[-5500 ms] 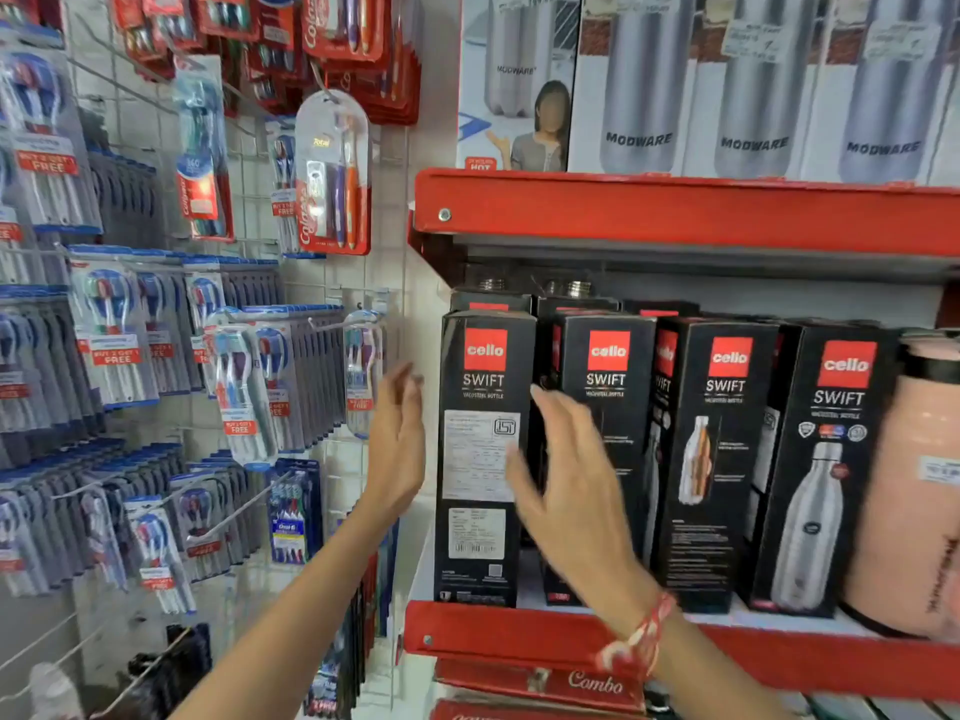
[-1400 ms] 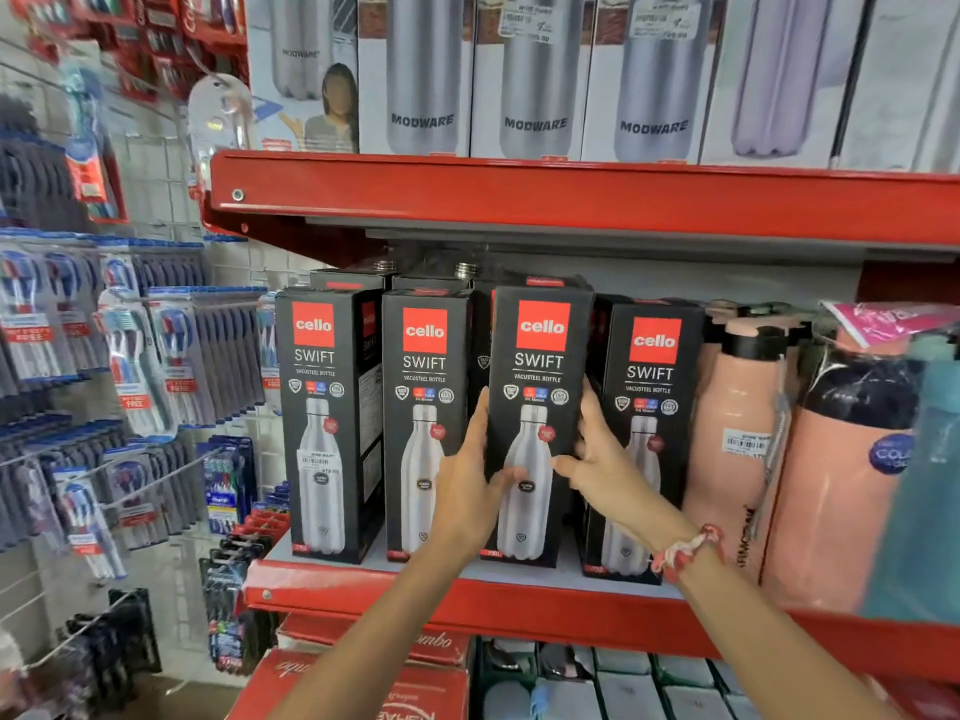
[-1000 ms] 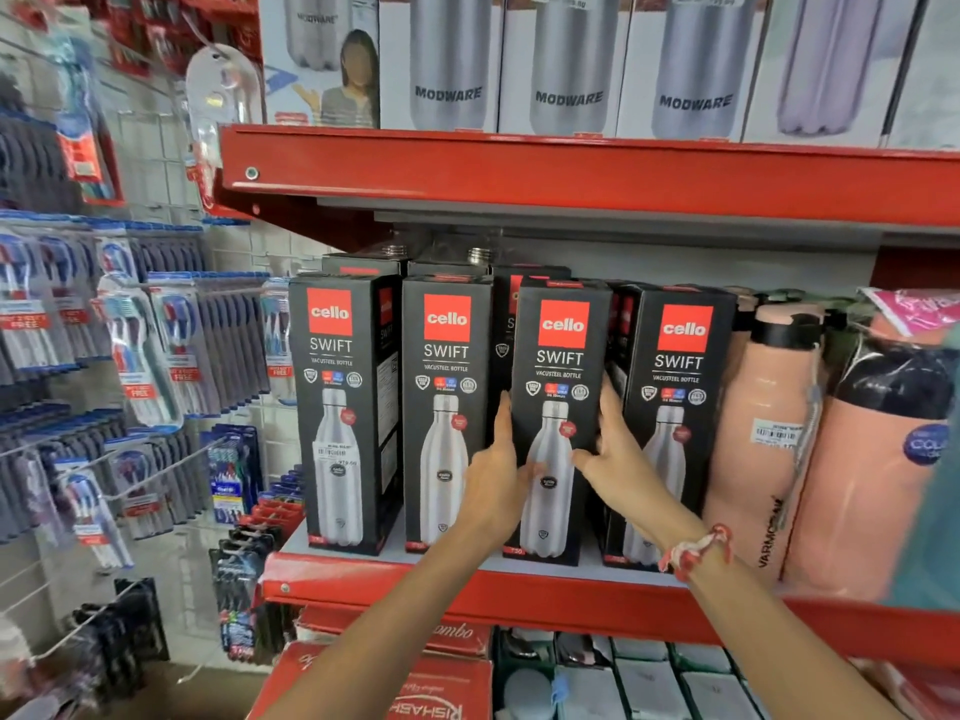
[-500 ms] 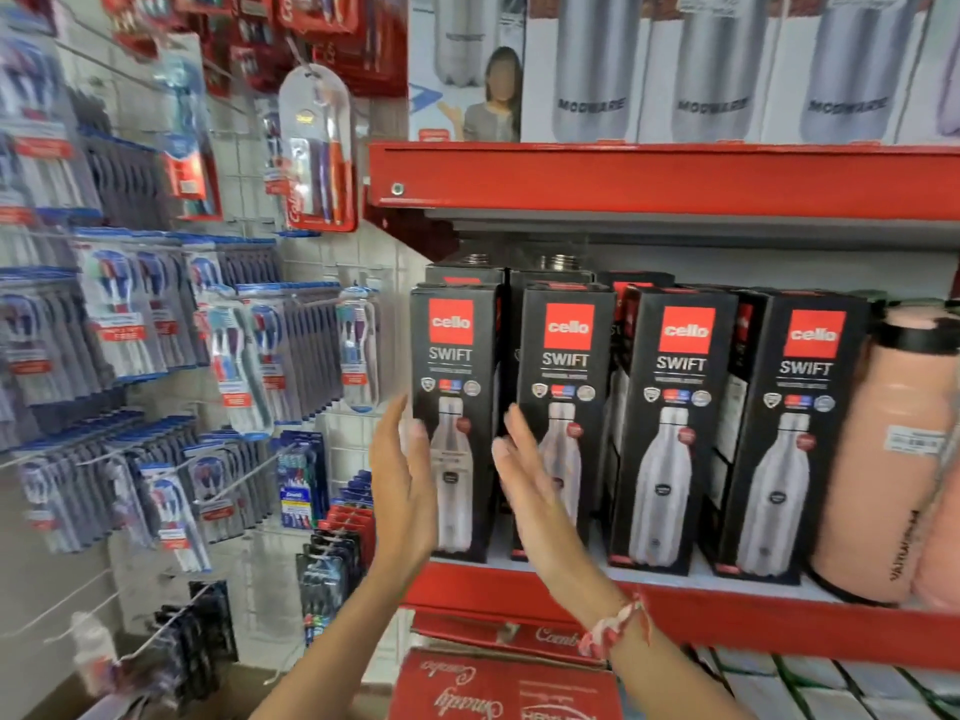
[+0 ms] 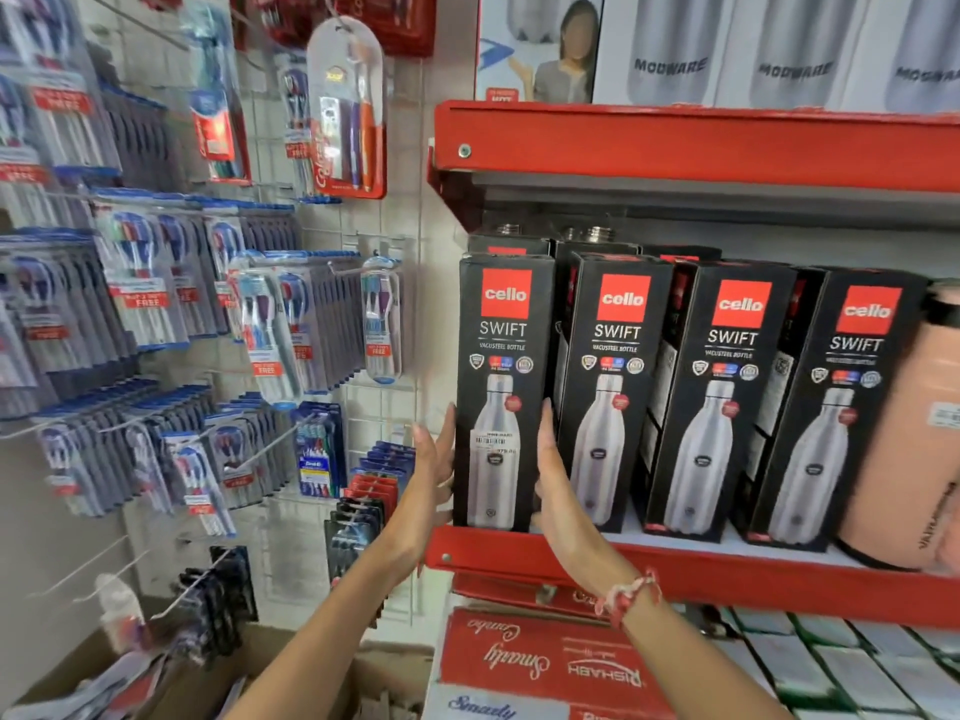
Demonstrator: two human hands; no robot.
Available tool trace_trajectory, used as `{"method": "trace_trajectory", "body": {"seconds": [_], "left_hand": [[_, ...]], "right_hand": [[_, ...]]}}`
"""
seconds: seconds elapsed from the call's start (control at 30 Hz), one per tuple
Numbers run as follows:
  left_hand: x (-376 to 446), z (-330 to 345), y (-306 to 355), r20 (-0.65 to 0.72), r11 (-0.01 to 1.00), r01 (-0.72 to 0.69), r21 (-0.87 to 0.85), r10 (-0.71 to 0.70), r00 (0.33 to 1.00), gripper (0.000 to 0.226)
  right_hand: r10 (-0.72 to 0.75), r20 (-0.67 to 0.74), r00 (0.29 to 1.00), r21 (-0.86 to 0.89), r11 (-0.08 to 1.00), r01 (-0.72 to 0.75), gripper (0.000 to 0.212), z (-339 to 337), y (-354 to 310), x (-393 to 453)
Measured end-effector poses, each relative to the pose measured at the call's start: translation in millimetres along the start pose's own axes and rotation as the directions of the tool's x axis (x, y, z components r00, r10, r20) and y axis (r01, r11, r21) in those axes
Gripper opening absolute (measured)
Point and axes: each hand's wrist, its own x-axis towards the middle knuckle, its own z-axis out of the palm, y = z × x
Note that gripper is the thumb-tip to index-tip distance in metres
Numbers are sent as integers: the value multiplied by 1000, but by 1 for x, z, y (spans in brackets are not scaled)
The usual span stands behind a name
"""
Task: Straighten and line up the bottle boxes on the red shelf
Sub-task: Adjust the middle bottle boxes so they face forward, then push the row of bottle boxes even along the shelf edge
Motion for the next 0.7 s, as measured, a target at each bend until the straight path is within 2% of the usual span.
{"method": "trace_trajectory", "body": {"seconds": [0.17,0.27,0.3,0.33,0.37,0.4,0.43,0.47,0.5,0.57,0.63,0.7], "left_hand": [[-8,4,4,9,1000,5,7,-5,1000,69],[-9,7,4,0,1000,9,14,-9,1000,71],[-10,9,3,-45,1000,-8,28,10,999,73],[-11,12,0,-148,995,-38,90,52,988,73],[-13,17,-1,-280,977,-74,198,129,951,70],[-16,23,-2,-402,942,-118,315,245,882,63],[-20,29,-1,-469,903,-179,391,363,805,52],[-23,36,-1,-473,873,-249,420,444,761,41],[-26,44,1,-436,858,-307,412,481,760,33],[-27,62,3,-307,884,-350,311,442,843,31],[-24,84,2,-190,933,-279,229,324,927,41],[-18,103,0,-104,967,-150,205,174,979,64]], "right_hand": [[17,-8,1000,-36,999,-17,97,0,-3,-7],[30,1,1000,-103,994,-30,81,-5,-4,-9],[23,-14,1000,-94,995,-25,74,-9,-5,-9],[6,-55,998,-71,997,-10,70,-13,-5,-10],[-29,-133,991,-50,999,22,66,-18,-4,-12],[-83,-246,966,-35,996,77,58,-23,-2,-16],[-145,-376,915,-44,989,138,47,-29,1,-20],[-193,-488,851,-68,981,183,39,-36,5,-25],[-217,-558,801,-93,976,199,36,-43,8,-30],[-194,-586,787,-128,981,147,36,-56,13,-37],[-105,-523,846,-105,993,58,43,-68,14,-40],[13,-419,908,-42,999,-34,57,-76,12,-40]]}}
